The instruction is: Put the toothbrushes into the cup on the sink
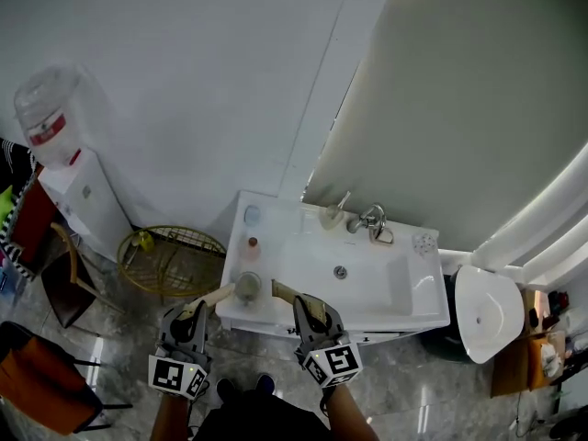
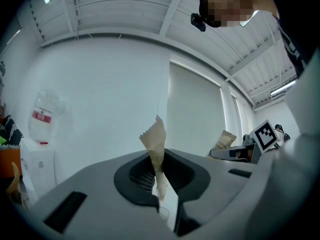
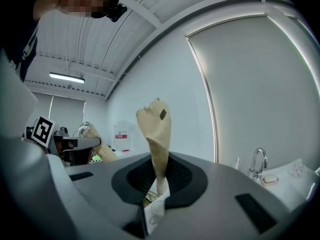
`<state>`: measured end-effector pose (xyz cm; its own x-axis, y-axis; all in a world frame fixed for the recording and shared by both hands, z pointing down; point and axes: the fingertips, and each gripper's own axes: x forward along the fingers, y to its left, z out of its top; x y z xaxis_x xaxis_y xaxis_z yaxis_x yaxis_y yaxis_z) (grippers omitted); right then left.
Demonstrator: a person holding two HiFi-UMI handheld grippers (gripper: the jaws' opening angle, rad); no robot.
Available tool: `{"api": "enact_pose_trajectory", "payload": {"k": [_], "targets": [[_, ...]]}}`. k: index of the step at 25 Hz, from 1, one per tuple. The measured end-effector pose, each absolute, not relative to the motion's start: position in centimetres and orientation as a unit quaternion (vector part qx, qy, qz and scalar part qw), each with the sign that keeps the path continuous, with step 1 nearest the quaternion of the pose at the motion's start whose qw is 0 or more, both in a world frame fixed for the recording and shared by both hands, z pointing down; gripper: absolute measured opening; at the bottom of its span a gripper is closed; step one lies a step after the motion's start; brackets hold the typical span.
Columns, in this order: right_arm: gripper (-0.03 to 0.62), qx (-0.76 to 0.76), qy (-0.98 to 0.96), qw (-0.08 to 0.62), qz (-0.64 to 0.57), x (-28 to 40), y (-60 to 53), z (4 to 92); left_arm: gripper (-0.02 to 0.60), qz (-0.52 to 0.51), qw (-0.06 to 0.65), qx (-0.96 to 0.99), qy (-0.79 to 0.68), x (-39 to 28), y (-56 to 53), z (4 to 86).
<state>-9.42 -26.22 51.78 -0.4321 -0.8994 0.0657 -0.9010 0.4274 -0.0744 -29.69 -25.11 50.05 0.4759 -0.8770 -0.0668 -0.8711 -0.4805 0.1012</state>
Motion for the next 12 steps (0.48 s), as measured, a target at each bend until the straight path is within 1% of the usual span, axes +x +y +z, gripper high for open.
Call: {"api": "enact_pose_trajectory", "payload": {"k": [7, 12], "targets": [[0.048, 0.510, -0.858, 0.037, 0.045, -9.1, -28.5, 53.4, 0.044, -0.043, 0.042, 0.850, -0.523, -28.4, -27.2, 52.4], [0.048, 0.488, -0.870, 0.046, 0.060, -9.6, -30.3, 55.4, 0.044, -0.033, 0.050, 0.845, -0.531, -27.3, -28.9, 54.5]]}}
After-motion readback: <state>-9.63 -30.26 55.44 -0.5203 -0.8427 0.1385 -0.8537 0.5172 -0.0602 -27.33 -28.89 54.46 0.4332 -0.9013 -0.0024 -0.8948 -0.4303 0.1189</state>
